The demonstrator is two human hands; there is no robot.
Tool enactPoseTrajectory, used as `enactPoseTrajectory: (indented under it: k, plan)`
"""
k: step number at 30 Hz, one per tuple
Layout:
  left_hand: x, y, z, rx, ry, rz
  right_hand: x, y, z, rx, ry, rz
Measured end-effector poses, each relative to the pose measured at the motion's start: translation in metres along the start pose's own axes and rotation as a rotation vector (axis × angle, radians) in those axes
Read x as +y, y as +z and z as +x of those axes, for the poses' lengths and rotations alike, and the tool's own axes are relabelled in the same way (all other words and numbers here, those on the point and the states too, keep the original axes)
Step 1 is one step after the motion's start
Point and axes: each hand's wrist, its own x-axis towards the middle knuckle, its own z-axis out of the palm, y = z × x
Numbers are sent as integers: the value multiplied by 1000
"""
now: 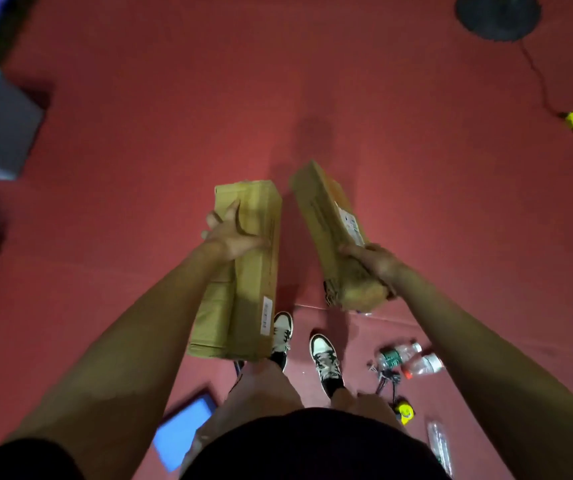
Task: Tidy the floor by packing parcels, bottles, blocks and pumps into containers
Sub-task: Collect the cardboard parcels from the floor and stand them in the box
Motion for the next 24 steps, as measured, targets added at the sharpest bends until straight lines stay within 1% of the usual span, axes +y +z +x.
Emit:
enactPoseTrajectory:
  k: [2,5,11,15,19,22,24]
  plan:
    - [-25,-5,-17,38,-53,-41,-11,10,-9,-61,-63,-30]
    - [-63,-11,-41,109,-140,-130,-25,30,-21,-126,-104,-89]
    - [-143,-26,-102,239,-290,-311,-46,94,-31,-321,-242,-255]
    - [-203,-42,-142,321,-385,-461,-70,154,-49,-412,-267,-385]
    - [-266,-64,-178,428,-482,-707,-107,224,-102,-499,-307,-549]
    - [-310,-81,-204,500,-535,-900,-131,276,-123,-547,-352,-621]
    - [-339,-92,-220,546,-573,-977,-144,311,-135,-563,-391,-661]
